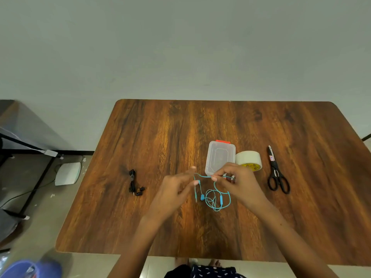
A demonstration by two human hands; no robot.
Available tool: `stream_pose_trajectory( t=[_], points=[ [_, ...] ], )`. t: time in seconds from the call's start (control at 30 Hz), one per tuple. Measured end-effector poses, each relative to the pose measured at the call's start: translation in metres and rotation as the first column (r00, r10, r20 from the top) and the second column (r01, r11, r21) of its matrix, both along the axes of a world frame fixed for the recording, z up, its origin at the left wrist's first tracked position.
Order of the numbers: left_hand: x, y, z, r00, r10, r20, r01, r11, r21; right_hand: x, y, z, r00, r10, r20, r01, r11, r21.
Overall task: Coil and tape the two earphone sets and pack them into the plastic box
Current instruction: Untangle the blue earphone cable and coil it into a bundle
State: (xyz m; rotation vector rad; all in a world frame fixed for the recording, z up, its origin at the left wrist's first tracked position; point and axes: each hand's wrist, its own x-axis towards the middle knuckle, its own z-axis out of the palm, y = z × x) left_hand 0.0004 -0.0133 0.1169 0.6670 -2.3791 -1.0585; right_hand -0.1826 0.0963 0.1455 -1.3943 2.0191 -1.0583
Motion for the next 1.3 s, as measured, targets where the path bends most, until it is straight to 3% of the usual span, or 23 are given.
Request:
stream_pose_trajectory(
  t=[0.1,0.2,0.37,0.6,0.77,0.93,1.07,1.17,1.3],
  points=[
    [-0.012,0.007,0.009,0.997,-0.058,-0.056,0.057,0.998,-0.026,0.015,-0.008,0.005,0.998,0.037,0.047,-0.034,0.998,-0.055],
    [-0.012,0.007,0.011,0.991,0.019,-0.136,-0.026,0.998,-0.049,0.020,-0.011,0.008,0.990,0.031,0.135,-0.016,0.994,-0.112],
    [-0.004,0.005,0.011,0.991,0.023,-0.130,-0.032,0.997,-0.066,0.019,-0.004,0.003,0.987,0.010,0.162,0.001,0.998,-0.063],
    [0.023,-0.014,0.004,0.973,0.169,-0.158,-0.188,0.976,-0.108,-0.012,0.017,-0.005,0.981,-0.076,0.178,0.076,0.997,0.007],
    [0.027,-0.010,0.000,0.983,0.162,-0.086,-0.172,0.978,-0.116,-0.010,0.016,-0.005,0.987,-0.074,0.145,0.075,0.997,0.000],
    [0.025,-0.013,0.003,0.969,0.128,0.210,-0.076,0.969,-0.236,-0.005,0.011,-0.004,0.997,-0.056,0.058,0.057,0.998,-0.010],
    [0.005,-0.004,0.018,0.996,-0.051,0.070,0.060,0.989,-0.132,0.009,0.000,0.002,0.997,0.037,-0.064,-0.040,0.998,-0.046],
    [-0.010,0.007,0.027,0.996,-0.065,-0.059,0.061,0.996,-0.068,0.019,-0.010,0.004,0.993,0.076,-0.093,-0.084,0.993,-0.086],
    [-0.010,0.005,0.030,0.994,-0.039,-0.099,0.034,0.998,-0.055,0.019,-0.011,0.002,0.997,0.077,0.024,-0.075,0.993,-0.092]
  ],
)
